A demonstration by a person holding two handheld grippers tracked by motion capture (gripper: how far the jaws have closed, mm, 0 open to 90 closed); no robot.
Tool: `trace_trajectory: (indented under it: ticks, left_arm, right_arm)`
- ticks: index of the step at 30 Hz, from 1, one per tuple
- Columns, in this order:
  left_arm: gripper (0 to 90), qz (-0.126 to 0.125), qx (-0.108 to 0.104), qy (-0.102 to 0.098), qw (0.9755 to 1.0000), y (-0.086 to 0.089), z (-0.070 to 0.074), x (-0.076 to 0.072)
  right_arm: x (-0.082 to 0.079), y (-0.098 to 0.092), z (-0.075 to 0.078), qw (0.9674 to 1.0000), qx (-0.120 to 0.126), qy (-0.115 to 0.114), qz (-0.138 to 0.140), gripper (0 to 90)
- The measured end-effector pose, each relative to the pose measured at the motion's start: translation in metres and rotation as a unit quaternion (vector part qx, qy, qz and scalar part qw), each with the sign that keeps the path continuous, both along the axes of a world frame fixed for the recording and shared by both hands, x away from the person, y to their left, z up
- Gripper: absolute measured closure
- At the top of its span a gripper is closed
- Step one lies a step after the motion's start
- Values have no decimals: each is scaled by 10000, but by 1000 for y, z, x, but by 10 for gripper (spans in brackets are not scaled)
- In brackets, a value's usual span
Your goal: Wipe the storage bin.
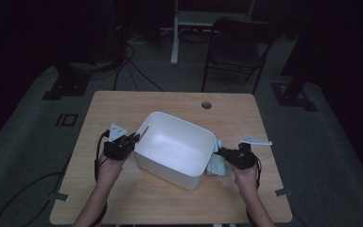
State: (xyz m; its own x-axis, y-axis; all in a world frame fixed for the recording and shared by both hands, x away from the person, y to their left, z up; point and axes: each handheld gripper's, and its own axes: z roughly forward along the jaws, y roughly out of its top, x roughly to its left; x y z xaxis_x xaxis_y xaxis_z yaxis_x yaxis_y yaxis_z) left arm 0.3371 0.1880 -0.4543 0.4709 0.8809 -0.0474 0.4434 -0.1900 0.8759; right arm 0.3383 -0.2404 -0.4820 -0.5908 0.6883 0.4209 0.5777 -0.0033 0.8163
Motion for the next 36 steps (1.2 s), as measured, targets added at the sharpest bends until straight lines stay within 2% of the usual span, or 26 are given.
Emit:
trace_trajectory:
  ticks: [3,4,6,10,17,18,19,22,31,32,34,36]
  left_arm:
    - [831,-33,-8,3,10000,1,0,1]
    - [831,-41,3,4,10000,1,0,1]
    - [833,-54,22,8,10000,0,0,1]
    - [840,-48,111,-62,9999,-2,0,0]
    - [835,-25,69,-38,10000,-2,0,0]
    - [835,-17,108,-50,9999,-3,0,0]
    - [837,-21,91,-51,9999,-2,0,0]
    - [836,-17,78,-52,10000,-2,-1,-1]
    - [834,14,123,-79,9999,-5,-1,-2]
    - [834,19,113,-76,9999,-5,-1,-2]
    - [831,23,105,-70,9999,-5,-1,-2]
    - [826,24,56,-54,10000,-4,-2,-1]
  right_arm:
    - [-2,-4,16,9994,168,-314,-4,844]
    - [-1,-5,19,9992,150,-370,13,844]
    - [0,-3,19,9992,108,-386,28,846]
    - [0,-3,13,9990,231,-383,22,851]
    - [-1,-2,13,9992,141,-383,-3,851]
    - [-1,-2,12,9993,109,-356,-2,851]
    - [-1,5,2,9996,-201,-214,-9,852]
    - [3,3,-12,9998,-213,17,1,852]
    - [8,7,-42,9983,-390,425,-35,852]
    - [9,7,-45,9980,-419,463,-27,852]
    - [10,6,-47,9983,-289,498,-6,852]
    - [10,7,-47,9983,-357,471,-14,851]
